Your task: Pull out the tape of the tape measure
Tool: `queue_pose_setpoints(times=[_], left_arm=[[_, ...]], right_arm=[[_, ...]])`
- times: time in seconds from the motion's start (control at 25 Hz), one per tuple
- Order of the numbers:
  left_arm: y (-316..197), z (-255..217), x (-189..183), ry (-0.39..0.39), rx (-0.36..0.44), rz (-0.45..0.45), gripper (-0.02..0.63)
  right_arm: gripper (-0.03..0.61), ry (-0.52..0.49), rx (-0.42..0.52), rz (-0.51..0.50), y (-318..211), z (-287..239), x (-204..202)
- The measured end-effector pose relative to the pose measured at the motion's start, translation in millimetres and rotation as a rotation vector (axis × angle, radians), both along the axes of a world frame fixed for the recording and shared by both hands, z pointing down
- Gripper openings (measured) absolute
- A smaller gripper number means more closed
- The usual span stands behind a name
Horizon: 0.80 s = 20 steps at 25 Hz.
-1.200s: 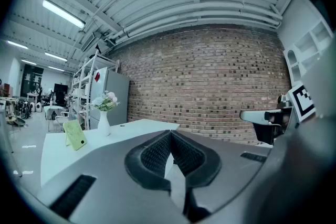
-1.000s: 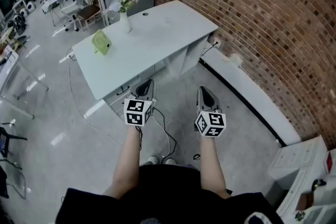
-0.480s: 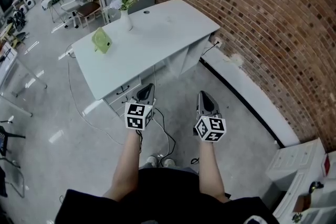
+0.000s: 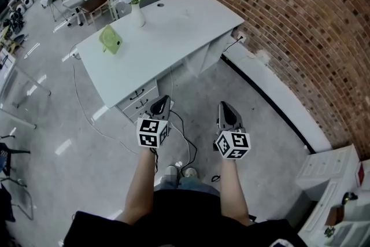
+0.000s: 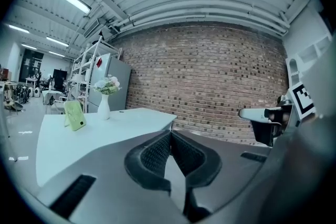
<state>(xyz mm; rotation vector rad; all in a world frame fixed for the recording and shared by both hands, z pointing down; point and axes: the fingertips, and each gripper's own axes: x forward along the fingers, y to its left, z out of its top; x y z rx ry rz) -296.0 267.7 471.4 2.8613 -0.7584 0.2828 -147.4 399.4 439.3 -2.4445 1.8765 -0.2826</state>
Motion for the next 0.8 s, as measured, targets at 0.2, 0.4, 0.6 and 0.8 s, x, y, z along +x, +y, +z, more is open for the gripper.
queue_pose_setpoints(times=[0.2, 0.4, 0.6, 0.8], left_arm=[[0, 5, -11, 0.002, 0.004, 0.022, 0.021], [-4, -6, -16, 0.012, 0.035, 0.041, 0.021], [-8, -13, -14, 0.011, 0.054, 0.056, 0.021], [-24, -13, -1, 0.018, 0.055, 0.064, 0.021]], right_arm=[[0.003, -0.006, -0.003, 0.027, 6, 9, -13], [0.003, 0.003, 0.031, 0.066, 14, -1, -14], [0.003, 0.006, 0.062, 0.098, 17, -14, -8], [0.003, 0.021, 0.076, 0.107, 4, -24, 5]])
